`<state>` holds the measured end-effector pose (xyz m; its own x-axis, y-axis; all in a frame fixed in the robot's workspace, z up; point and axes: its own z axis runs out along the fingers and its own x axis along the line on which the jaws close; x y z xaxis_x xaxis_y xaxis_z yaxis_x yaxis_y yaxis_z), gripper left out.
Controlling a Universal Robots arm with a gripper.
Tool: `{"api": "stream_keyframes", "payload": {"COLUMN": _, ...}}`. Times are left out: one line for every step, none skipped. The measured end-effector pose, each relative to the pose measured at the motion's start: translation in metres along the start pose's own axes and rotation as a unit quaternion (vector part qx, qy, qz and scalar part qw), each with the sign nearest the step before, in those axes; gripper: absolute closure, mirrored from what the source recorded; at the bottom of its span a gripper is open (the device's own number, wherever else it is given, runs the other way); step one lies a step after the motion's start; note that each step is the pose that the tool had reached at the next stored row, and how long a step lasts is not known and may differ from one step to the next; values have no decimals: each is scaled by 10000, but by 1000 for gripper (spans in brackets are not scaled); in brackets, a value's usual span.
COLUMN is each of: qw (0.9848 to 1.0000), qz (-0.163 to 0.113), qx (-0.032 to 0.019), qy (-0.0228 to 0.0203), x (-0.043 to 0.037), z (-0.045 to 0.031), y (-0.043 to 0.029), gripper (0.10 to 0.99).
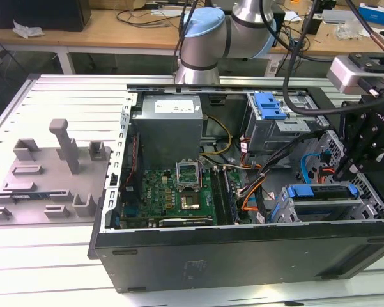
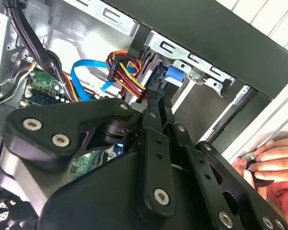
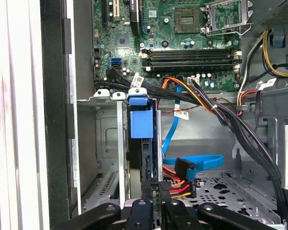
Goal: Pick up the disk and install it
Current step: 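Insert the first disk wire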
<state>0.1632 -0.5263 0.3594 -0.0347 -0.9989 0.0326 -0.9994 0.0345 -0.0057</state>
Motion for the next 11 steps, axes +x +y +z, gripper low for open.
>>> {"api": "stream_keyframes", "payload": {"qw": 10000, "qz": 0, "qx": 0, "qy": -1, "x": -7, "z": 0, "y": 1, "gripper": 922}}
{"api": "stream_keyframes", "payload": {"qw": 10000, "qz": -3, "qx": 2, "qy": 0, "x": -7, "z": 0, "y": 3, "gripper": 922}}
{"api": "stream_keyframes", "payload": {"qw": 10000, "qz": -10, "qx": 9, "qy": 0, "x": -7, "z": 0, "y": 10, "gripper": 922}}
{"api": "stream_keyframes", "payload": {"qw": 10000, "qz": -18, "qx": 21, "qy": -1, "x": -7, "z": -1, "y": 18, "gripper": 922}}
{"api": "stream_keyframes", "payload": {"qw": 10000, "qz": -22, "qx": 30, "qy": -1, "x": -7, "z": -1, "y": 22, "gripper": 922}}
{"api": "stream_keyframes", "payload": {"qw": 10000, "qz": -26, "qx": 37, "qy": -1, "x": -6, "z": -2, "y": 23, "gripper": 922}}
{"api": "stream_keyframes", "payload": {"qw": 10000, "qz": -31, "qx": 43, "qy": -1, "x": -8, "z": -3, "y": 23, "gripper": 922}}
{"api": "stream_keyframes", "payload": {"qw": 10000, "qz": -37, "qx": 45, "qy": -1, "x": -10, "z": -4, "y": 23, "gripper": 922}}
{"api": "stream_keyframes", "payload": {"qw": 10000, "qz": -49, "qx": 47, "qy": -3, "x": -14, "z": -3, "y": 24, "gripper": 922}}
{"api": "stream_keyframes", "payload": {"qw": 10000, "qz": -62, "qx": 49, "qy": -2, "x": -15, "z": -4, "y": 26, "gripper": 922}}
{"api": "stream_keyframes", "payload": {"qw": 9999, "qz": -109, "qx": 51, "qy": -2, "x": -14, "z": -4, "y": 29, "gripper": 922}}
